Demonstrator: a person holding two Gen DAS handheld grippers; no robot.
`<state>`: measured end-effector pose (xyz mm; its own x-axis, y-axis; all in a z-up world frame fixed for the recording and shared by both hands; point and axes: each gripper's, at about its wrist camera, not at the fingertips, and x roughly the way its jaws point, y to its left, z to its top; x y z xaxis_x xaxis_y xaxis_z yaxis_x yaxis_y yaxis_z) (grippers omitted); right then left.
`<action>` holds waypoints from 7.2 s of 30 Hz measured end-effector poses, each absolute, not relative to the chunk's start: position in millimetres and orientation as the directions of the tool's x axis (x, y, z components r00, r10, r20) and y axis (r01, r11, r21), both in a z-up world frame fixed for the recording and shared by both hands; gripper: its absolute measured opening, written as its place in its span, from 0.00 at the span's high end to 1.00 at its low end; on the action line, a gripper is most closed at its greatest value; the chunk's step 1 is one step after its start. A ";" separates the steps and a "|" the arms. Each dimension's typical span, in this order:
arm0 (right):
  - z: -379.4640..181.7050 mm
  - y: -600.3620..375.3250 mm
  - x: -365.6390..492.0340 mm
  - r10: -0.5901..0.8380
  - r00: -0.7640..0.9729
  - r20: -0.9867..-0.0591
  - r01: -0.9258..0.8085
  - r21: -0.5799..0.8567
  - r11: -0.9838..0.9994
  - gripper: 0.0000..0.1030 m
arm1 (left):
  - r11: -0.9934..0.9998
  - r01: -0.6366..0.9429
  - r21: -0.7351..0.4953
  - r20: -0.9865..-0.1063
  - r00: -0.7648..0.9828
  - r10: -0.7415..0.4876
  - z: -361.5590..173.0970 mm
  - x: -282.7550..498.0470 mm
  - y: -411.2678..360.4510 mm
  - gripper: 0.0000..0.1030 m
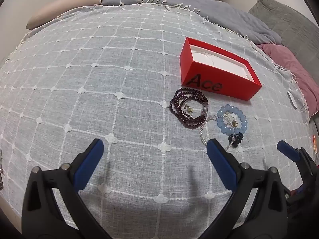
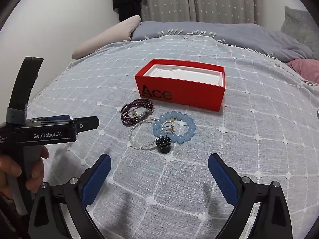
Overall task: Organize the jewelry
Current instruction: 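Move both tools toward the bracelets lying beside the red box, then grasp the garnet bead bracelet with left tool while right tool grasps blue bracelet, then lift and carry both held bracelets over the red Ace box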
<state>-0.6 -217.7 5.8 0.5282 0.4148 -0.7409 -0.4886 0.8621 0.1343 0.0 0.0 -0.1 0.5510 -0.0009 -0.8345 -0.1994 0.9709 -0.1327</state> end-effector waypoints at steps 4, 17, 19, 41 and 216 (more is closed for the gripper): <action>5.5 -217.2 -1.1 0.417 0.526 -0.741 -0.492 0.134 0.860 0.09 | 0.972 -0.195 -0.133 -0.834 0.552 -0.003 -0.2 -0.5 -0.4 0.00; 4.6 -215.4 -1.9 0.416 0.525 -0.743 -0.497 0.128 0.858 0.21 | 0.973 -0.187 -0.131 -0.837 0.547 -0.008 1.8 0.5 -6.4 0.00; 4.2 -215.0 -2.1 0.417 0.524 -0.743 -0.502 0.126 0.856 0.24 | 0.974 -0.186 -0.131 -0.838 0.545 -0.008 1.9 0.7 -6.4 0.01; 1.3 -215.9 0.7 0.378 0.551 -0.744 -0.481 0.088 0.873 0.34 | 0.978 -0.157 -0.136 -0.837 0.546 -0.029 -2.1 1.5 -12.1 0.14; 26.1 -278.4 175.0 0.533 0.585 -0.611 -0.253 0.487 0.836 0.83 | 0.873 0.035 -0.486 -0.666 0.632 -0.396 57.0 150.1 -1.5 0.89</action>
